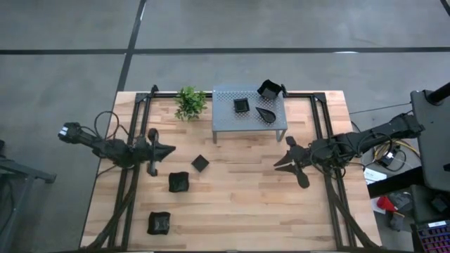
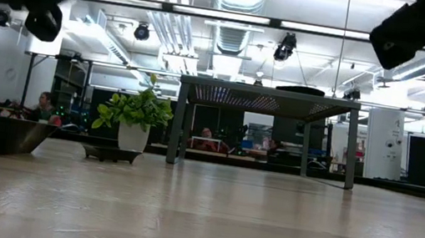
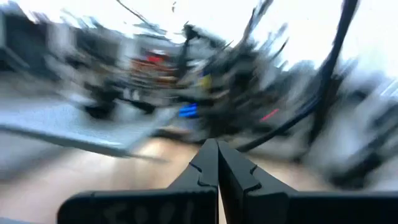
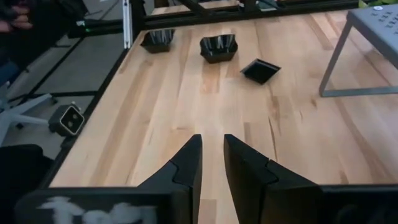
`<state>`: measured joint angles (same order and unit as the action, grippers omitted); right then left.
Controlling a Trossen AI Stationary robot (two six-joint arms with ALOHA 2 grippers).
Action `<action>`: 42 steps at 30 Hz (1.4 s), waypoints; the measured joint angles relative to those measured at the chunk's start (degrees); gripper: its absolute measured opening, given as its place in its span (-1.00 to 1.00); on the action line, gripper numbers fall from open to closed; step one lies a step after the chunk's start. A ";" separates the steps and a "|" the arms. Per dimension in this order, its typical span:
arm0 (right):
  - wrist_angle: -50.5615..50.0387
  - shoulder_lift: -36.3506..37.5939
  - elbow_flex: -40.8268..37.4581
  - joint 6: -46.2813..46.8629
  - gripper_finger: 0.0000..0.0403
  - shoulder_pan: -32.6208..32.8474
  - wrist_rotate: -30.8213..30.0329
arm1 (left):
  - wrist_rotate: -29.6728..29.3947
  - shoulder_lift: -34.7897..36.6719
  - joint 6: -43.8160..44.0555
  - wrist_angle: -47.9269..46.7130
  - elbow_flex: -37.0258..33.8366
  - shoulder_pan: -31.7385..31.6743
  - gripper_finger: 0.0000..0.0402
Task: Pick & Place Mini shaped plates
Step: Stack the distorted square plate on top of the other distorted square plate on the shelf
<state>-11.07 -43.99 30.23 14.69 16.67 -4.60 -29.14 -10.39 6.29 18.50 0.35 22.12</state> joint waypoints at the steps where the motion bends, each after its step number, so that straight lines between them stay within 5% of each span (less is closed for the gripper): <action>1: 0.18 0.00 -0.08 0.12 -0.70 -0.02 -0.02 | 1.43 -0.15 7.04 1.76 0.01 0.02 -1.00; 9: 2.44 0.11 1.82 -1.45 -0.69 -0.02 0.76 | 1.60 -4.01 23.25 14.52 -0.01 0.05 -1.00; 14: 5.45 0.07 1.82 -2.00 -0.66 -0.02 1.66 | 3.65 -10.51 22.99 30.46 0.18 -0.01 -1.00; 18: 11.32 0.09 1.94 -6.29 -0.65 -0.02 1.69 | 12.22 -16.53 24.17 28.80 4.06 -0.26 -1.00; 22: 13.57 0.11 2.24 -10.06 -0.68 -0.03 1.69 | 6.11 -21.38 18.76 28.02 9.01 -0.34 -1.00; 25: 13.45 0.11 3.18 -13.91 -0.70 -0.07 1.66 | 4.60 -26.97 18.39 20.02 14.39 0.07 -1.00; 33: 12.92 0.15 4.38 -16.01 -0.74 -0.07 1.64 | 3.12 -47.72 33.68 -13.64 34.02 0.36 -0.87; 42: 13.57 0.59 4.43 -14.85 -0.74 -0.07 1.60 | 14.17 -65.34 40.34 -48.99 56.02 2.13 -0.46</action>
<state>2.50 -43.40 34.65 -0.16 16.60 -3.01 -14.98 -75.73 46.63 -30.48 56.37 24.25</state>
